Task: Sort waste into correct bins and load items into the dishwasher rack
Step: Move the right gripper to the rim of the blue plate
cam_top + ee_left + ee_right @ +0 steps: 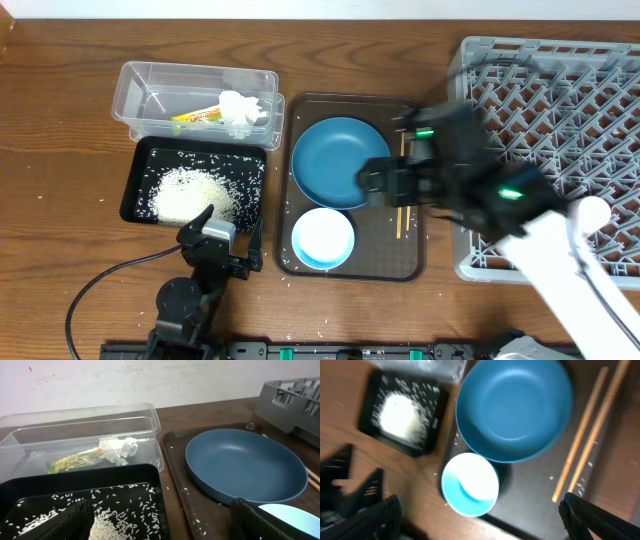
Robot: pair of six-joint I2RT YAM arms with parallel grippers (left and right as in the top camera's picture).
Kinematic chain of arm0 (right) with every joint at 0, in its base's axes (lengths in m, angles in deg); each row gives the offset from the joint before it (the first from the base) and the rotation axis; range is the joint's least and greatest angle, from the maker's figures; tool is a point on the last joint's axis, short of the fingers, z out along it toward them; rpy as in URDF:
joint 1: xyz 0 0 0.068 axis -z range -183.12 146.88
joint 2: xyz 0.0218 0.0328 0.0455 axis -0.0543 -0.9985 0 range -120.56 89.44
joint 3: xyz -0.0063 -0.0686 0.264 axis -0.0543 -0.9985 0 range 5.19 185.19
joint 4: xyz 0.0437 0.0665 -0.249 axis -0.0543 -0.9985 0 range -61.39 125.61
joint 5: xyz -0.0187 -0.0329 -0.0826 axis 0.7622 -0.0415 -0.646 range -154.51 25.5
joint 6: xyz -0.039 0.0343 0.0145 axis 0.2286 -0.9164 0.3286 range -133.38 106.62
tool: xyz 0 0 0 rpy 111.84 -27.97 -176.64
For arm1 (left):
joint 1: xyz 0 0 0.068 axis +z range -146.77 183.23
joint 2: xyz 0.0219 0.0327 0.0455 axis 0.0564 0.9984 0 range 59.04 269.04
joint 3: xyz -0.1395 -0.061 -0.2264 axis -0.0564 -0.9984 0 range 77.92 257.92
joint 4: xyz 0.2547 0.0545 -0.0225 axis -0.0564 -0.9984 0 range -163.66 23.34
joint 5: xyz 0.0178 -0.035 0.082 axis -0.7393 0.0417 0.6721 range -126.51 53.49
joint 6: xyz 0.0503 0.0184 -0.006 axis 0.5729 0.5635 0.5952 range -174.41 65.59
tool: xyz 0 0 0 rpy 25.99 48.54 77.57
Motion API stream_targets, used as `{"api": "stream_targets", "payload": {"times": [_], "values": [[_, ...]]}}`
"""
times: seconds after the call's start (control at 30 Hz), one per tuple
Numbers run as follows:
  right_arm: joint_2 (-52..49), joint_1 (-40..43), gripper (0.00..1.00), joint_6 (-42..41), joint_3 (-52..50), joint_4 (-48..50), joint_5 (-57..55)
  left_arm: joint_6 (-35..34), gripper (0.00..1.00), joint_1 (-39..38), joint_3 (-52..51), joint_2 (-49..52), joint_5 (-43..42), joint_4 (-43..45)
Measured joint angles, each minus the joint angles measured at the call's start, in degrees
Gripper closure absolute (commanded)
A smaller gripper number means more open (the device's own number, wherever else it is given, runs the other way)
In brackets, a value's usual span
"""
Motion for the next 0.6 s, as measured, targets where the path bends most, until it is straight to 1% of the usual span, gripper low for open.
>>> {"api": "stream_targets", "payload": {"times": [0.07, 0.13, 0.23, 0.33, 0.37, 0.5, 0.6], "values": [[-3.1, -2.2, 0.10, -0.3, 0.0, 4.0, -2.5, 0.0, 0.10, 0.0, 0.0, 0.0, 0.0, 0.0], [-5.3, -2.2, 0.12, -1.5, 0.0, 7.7, -4.4, 0.0, 0.10, 0.0, 0.0, 0.0, 0.0, 0.0], [-8.6, 0.7, 0.14, -3.5, 0.0, 13.2, -6.3, 0.0, 0.10, 0.0, 0.0, 0.0, 0.0, 0.0], [-13.8, 5.4, 0.18, -4.5, 0.1, 17.3, -7.1, 0.0, 0.10, 0.0, 0.0, 0.0, 0.0, 0.0], [-16.4, 6.9, 0.21, -4.8, 0.1, 18.7, -7.2, 0.0, 0.10, 0.0, 0.0, 0.0, 0.0, 0.0], [-25.4, 10.5, 0.26, -4.8, 0.1, 20.9, -7.0, 0.0, 0.10, 0.0, 0.0, 0.0, 0.0, 0.0], [-30.6, 11.3, 0.36, -4.6, 0.0, 21.0, -6.4, 0.0, 0.10, 0.0, 0.0, 0.0, 0.0, 0.0]]}}
